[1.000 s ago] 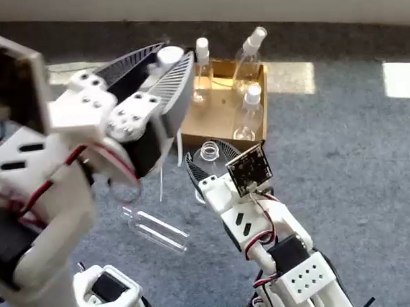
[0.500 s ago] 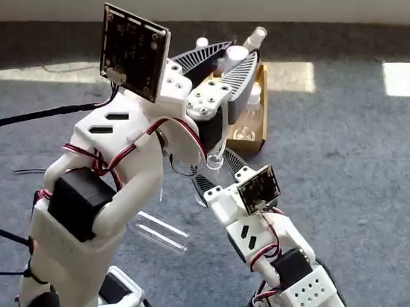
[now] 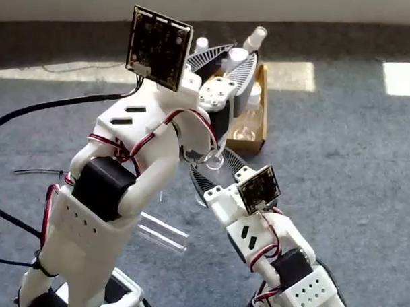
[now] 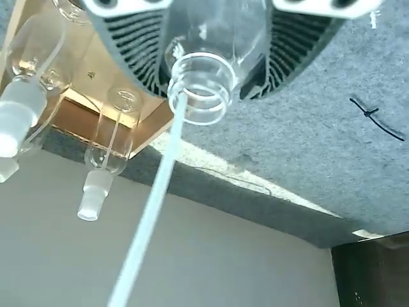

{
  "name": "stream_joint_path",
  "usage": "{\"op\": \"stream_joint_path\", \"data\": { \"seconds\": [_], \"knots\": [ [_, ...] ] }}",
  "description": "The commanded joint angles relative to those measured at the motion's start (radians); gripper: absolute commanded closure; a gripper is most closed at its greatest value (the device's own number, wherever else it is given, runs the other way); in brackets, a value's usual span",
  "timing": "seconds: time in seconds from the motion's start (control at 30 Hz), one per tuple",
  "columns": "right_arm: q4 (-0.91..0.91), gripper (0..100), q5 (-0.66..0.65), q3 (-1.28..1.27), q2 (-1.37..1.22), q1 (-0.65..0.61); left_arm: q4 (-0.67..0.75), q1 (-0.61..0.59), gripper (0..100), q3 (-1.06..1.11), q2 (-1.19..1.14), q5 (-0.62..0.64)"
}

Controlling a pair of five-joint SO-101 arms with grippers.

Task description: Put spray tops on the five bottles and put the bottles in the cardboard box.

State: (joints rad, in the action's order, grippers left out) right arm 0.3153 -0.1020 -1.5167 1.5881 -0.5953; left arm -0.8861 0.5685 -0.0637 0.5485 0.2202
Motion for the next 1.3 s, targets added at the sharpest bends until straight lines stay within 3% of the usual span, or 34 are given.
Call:
{"op": "stream_joint_path", "data": {
  "seconds": [0.0,0.2,0.33,0.57,0.8,0.9,1.07,1.17,1.27],
  "knots": [
    [-0.018,99.5,0.003,0.013,0.016,-0.002,0.021,-0.016,99,-0.002,0.013,-0.014],
    [-0.018,99.5,0.003,0.015,0.016,0.001,-0.094,-0.008,99,0.130,0.059,-0.014],
    [0.033,99.5,0.003,0.015,0.016,0.001,-0.098,-0.018,98,0.288,0.131,-0.017],
    [0.059,99.5,0.005,0.061,0.016,0.001,-0.100,-0.016,78,0.450,0.263,-0.164],
    [0.059,99.5,0.005,0.059,0.015,0.018,-0.106,-0.039,77,0.453,0.410,-0.170],
    [0.028,99.5,0.003,0.099,0.012,0.090,-0.150,-0.165,77,0.466,0.489,-0.170],
    [0.018,99.5,-0.015,0.259,-0.113,0.122,-0.264,-0.487,77,0.616,0.588,-0.170],
    [-0.010,99.5,-0.018,0.394,-0.297,0.122,-0.256,-0.688,77,0.825,0.639,-0.170],
    [-0.111,99.5,-0.018,0.515,-0.507,0.122,-0.123,-0.819,77,1.075,0.684,-0.170]
  ]
}}
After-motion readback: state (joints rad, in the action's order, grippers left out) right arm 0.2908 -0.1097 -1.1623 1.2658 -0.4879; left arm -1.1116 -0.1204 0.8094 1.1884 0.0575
